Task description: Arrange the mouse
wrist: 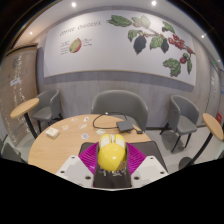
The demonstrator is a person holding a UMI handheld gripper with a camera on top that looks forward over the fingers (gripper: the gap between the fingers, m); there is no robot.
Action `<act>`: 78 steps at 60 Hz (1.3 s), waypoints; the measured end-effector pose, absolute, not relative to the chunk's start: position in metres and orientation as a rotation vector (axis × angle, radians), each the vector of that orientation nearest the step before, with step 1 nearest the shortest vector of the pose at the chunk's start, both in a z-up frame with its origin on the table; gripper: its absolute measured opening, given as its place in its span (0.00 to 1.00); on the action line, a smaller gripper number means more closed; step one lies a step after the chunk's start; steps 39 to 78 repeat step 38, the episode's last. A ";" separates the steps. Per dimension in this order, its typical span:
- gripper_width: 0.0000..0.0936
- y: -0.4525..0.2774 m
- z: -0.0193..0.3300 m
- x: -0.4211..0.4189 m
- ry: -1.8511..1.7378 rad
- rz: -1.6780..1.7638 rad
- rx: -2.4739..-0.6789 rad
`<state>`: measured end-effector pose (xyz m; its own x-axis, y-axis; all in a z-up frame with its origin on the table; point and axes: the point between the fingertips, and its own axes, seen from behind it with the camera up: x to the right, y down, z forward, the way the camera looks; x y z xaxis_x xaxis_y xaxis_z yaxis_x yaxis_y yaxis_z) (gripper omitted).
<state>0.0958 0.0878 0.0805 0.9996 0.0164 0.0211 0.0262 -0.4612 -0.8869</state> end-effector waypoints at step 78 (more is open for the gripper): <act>0.92 0.002 0.033 0.135 -0.165 0.092 -2.191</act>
